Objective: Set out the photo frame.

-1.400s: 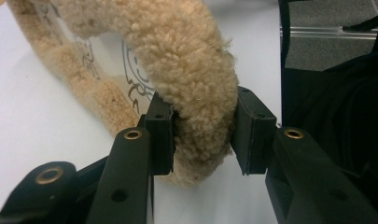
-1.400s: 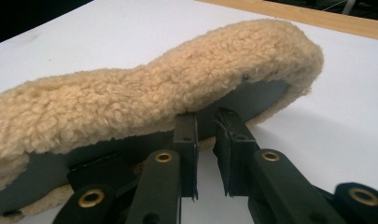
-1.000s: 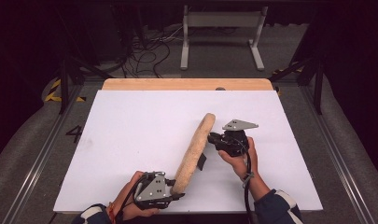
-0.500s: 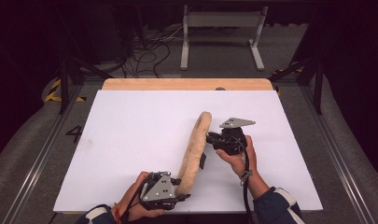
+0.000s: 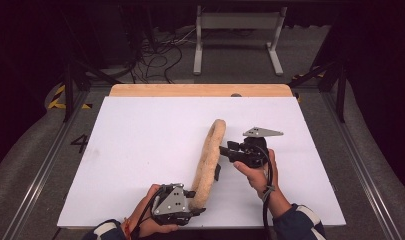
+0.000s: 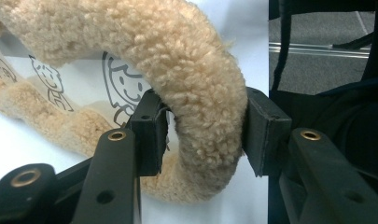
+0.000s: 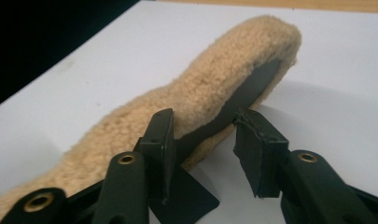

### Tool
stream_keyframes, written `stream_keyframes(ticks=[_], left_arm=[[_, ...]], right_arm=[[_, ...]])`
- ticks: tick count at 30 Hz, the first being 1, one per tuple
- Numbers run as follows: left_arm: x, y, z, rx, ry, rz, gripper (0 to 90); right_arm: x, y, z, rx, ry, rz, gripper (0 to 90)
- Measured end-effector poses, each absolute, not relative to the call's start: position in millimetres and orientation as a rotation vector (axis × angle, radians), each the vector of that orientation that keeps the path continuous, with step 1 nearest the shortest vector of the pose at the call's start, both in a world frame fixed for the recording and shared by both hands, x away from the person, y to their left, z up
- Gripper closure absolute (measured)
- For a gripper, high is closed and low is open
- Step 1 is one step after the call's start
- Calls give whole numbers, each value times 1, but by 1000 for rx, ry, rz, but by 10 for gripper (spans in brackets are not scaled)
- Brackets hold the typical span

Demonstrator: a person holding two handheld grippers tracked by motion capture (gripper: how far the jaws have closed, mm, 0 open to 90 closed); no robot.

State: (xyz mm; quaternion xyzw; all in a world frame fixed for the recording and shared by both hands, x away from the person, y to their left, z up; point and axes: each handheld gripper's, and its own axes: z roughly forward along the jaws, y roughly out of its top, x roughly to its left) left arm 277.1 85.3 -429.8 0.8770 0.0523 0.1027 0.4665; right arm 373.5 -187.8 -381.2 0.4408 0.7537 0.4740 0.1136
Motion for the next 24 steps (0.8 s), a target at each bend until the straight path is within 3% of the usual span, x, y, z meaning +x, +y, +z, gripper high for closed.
stream_keyframes(ticks=[13,18,24], left_arm=[[280,76,-433,2136,161,221,479],[280,71,-433,2134,176,226,452],[280,68,-434,2164,178,236,409]], right_arm=[[361,-170,-370,1302,2226,1436,466],[360,-154,-374,1336,2282,1361,372],[366,-148,-380,1426,2286,1332,353]])
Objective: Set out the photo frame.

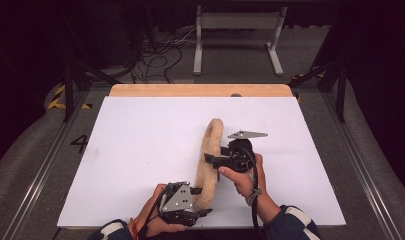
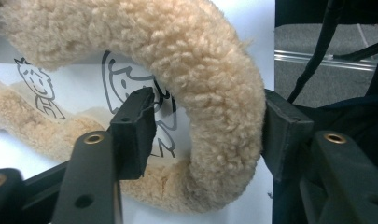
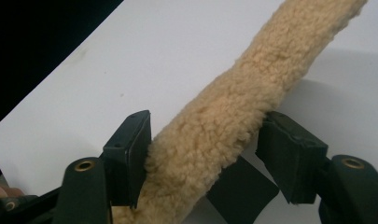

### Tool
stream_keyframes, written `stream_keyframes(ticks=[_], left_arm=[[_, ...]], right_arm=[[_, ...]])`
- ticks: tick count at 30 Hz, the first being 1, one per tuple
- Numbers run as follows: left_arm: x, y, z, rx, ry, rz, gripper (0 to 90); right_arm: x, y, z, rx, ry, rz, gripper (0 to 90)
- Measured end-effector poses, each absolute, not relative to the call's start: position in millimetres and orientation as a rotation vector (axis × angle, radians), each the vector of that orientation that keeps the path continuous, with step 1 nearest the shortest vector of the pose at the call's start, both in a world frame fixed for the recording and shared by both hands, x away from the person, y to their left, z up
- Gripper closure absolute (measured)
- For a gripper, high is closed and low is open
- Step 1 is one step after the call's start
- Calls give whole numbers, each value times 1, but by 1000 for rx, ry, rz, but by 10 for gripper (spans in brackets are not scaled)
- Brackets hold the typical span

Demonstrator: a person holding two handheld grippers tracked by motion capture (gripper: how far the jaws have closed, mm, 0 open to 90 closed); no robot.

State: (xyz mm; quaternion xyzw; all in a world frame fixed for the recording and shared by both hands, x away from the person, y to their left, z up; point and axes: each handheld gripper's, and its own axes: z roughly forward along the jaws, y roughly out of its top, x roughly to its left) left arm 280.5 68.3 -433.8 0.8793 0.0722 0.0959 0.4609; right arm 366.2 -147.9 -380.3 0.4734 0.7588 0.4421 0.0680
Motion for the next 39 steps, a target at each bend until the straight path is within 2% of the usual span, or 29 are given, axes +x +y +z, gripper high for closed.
stream_keyframes(ticks=[4,7,10,17,20,21,24,29,33,39], left_arm=[[274,73,-433,2200,175,213,313],[271,91,-426,2170,203,242,219],[272,120,-424,2160,269,273,186],[286,172,-440,2239,459,328,170],[295,200,-448,2247,673,298,177],[295,200,-448,2247,673,298,184],[297,204,-446,2210,707,261,184],[296,200,-444,2210,688,248,184],[297,199,-446,2222,693,240,185],[297,197,-446,2224,682,227,186]], right_arm=[[369,-141,-380,1476,2290,1309,364],[375,-138,-383,1524,2334,1300,345],[380,-136,-382,1552,2377,1280,339],[393,-140,-378,1599,2516,1194,357],[394,-140,-375,1592,2538,1165,378],[394,-140,-375,1592,2538,1165,378],[392,-137,-367,1513,2575,1095,470],[393,-135,-363,1452,2600,1036,506],[393,-133,-355,1358,2619,982,598],[397,-129,-353,1292,2675,966,614]])
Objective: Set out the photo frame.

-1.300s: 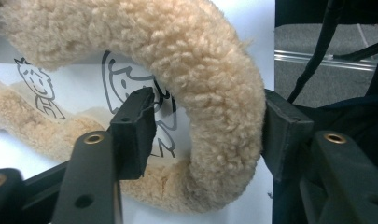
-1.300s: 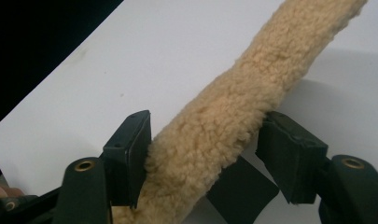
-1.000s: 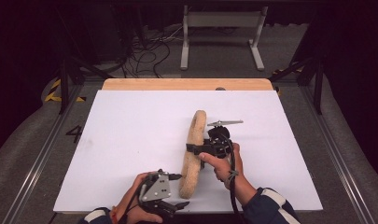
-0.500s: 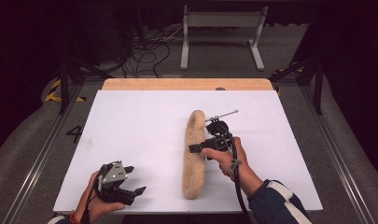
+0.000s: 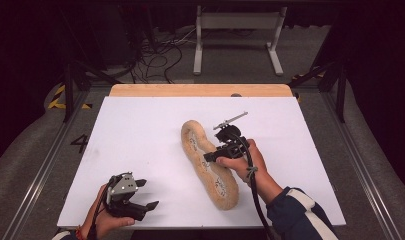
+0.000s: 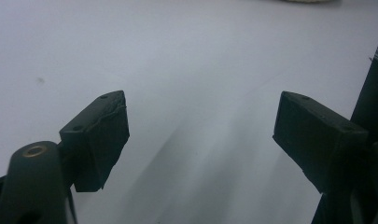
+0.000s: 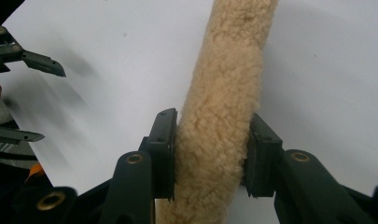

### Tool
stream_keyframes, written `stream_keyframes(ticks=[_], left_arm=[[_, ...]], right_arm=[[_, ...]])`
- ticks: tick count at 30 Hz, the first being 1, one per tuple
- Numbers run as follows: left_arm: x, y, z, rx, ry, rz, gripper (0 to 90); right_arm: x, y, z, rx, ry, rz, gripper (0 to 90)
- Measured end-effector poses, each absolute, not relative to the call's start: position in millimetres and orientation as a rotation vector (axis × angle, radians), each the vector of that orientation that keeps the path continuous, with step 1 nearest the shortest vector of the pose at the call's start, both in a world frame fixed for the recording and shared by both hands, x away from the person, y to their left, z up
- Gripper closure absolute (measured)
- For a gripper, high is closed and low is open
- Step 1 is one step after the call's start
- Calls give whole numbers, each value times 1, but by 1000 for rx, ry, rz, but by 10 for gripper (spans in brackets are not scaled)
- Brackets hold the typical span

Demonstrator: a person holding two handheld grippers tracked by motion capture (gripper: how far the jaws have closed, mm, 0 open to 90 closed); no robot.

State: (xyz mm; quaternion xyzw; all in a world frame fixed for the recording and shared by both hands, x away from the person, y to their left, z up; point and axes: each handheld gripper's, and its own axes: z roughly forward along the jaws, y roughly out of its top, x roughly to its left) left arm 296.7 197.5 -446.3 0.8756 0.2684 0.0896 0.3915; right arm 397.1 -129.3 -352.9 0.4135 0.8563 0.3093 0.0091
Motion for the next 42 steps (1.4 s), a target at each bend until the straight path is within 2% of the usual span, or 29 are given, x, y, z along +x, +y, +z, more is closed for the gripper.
stream_keyframes(ticks=[8,17,23,27,31,42], left_arm=[[295,198,-443,2205,668,255,188],[296,194,-441,2209,652,276,188],[317,188,-445,2229,673,329,185],[332,184,-450,2243,694,336,181],[348,182,-446,2213,697,371,161],[386,173,-440,2130,729,384,155]], right_arm=[[398,-117,-343,994,2815,914,655],[401,-117,-339,883,2904,960,654],[403,-118,-346,854,2920,941,640],[405,-128,-344,893,2846,986,584],[406,-134,-346,916,2835,1015,483],[371,-168,-335,851,2596,1114,373]])
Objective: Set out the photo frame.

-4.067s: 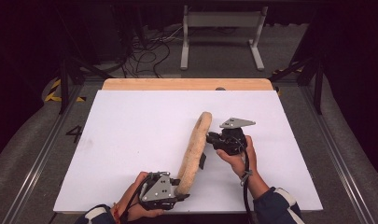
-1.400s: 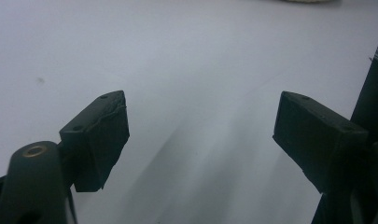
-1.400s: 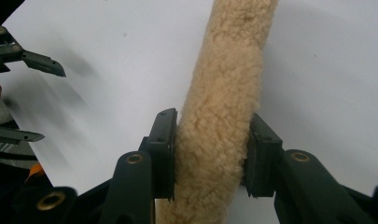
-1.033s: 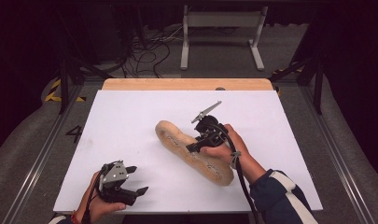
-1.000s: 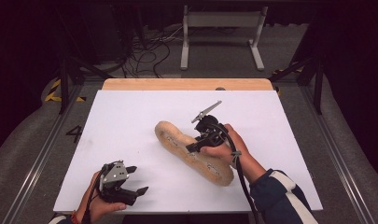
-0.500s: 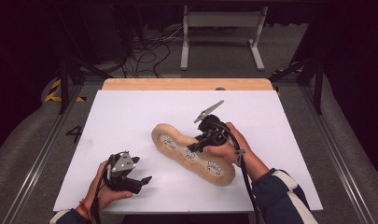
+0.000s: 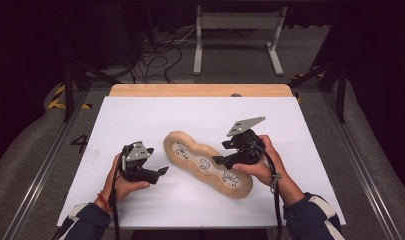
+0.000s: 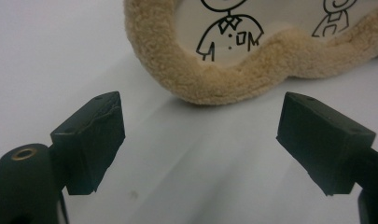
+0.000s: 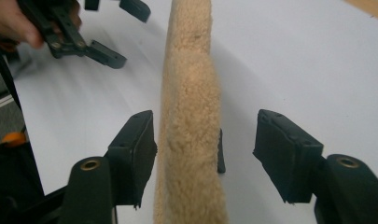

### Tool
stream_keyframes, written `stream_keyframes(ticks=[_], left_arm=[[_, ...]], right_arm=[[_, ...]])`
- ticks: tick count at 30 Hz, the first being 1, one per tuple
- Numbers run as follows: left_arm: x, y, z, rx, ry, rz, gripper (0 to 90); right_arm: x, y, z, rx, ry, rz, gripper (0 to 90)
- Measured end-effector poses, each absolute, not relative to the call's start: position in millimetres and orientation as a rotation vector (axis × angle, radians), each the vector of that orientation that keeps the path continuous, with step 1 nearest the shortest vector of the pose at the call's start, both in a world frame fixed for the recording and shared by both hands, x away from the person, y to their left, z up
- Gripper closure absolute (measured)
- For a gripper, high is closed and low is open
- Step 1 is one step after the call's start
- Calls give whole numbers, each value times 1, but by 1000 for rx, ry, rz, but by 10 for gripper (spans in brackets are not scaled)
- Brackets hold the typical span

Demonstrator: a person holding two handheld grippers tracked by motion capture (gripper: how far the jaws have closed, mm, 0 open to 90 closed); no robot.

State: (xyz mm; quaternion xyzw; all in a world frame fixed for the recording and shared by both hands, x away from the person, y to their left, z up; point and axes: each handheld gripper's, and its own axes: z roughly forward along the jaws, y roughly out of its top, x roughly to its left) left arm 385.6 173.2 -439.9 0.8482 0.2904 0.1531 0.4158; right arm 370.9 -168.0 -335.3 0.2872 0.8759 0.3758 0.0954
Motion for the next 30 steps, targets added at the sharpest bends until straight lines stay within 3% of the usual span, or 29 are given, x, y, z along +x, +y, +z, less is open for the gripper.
stream_keyframes(ticks=[19,30], left_arm=[[414,163,-437,2049,725,390,179],[430,146,-440,2057,709,375,263]], right_arm=[[305,-221,-368,937,2326,1203,383],[286,-234,-390,1038,2223,1263,452]])
